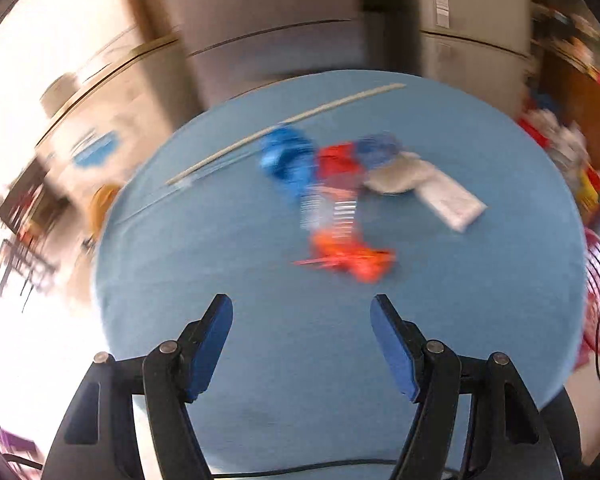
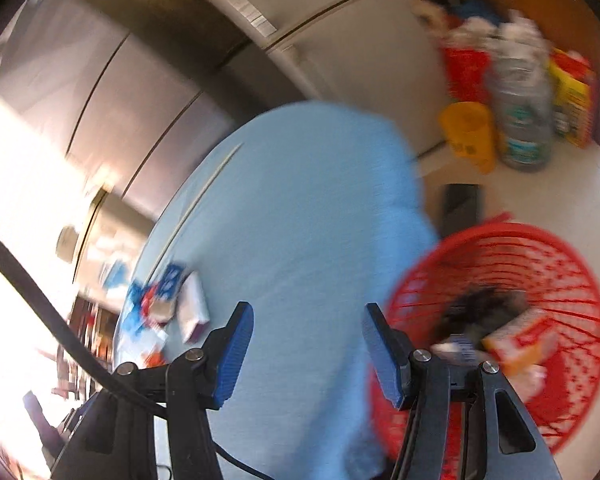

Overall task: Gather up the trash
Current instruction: 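Bring both open tools back to the remaining items on the table, then grasp the clear plastic container with the left tool while the right tool grasps the blue blister box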

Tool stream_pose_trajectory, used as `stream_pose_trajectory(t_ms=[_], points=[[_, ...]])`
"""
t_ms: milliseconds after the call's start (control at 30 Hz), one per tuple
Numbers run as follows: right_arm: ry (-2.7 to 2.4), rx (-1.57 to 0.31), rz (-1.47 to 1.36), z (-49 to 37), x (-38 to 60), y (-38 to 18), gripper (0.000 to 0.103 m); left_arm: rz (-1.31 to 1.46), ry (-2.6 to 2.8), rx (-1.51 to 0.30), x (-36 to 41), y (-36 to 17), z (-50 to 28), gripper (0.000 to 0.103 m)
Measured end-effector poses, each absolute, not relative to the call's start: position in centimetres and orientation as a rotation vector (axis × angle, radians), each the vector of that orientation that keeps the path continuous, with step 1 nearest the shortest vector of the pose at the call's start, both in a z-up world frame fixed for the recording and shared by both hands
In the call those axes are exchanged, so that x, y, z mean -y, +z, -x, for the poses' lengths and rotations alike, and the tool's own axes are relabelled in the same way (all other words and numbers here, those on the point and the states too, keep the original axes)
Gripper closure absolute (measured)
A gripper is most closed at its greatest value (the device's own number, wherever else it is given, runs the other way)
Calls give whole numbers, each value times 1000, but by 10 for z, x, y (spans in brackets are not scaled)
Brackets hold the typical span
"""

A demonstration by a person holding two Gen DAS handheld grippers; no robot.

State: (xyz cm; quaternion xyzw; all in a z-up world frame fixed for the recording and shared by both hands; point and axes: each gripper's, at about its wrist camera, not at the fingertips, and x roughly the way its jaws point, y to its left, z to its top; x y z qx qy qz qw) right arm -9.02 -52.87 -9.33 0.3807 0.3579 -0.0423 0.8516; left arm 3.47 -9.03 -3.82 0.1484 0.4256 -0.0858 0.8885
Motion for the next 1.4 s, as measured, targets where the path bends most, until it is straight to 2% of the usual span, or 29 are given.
stream_pose_trajectory(t_ms=[300,600,733,900,1233,1333,1400], points=[[156,-830,-622,2,415,-62,42,-177,-232,-834,77,-23,-67,30],[232,-848,-605,-57,382,-57,42,-88,-370,-882,96,-38,-109,30],[259,-877,-589,-97,380,-66,41,-24,-435,-938,104,-52,-128,30],[336,-993,-715,-153,374,-95,41,28,-457,-982,107,-67,-142,30],[279,-1122,-799,-194,360,-129,41,47,-509,-1013,108,-84,-151,31],[274,-1143,-778,-200,348,-130,41,48,-523,-1022,108,-89,-151,42],[267,-1165,-775,-205,342,-134,41,42,-527,-1030,109,-91,-151,55]])
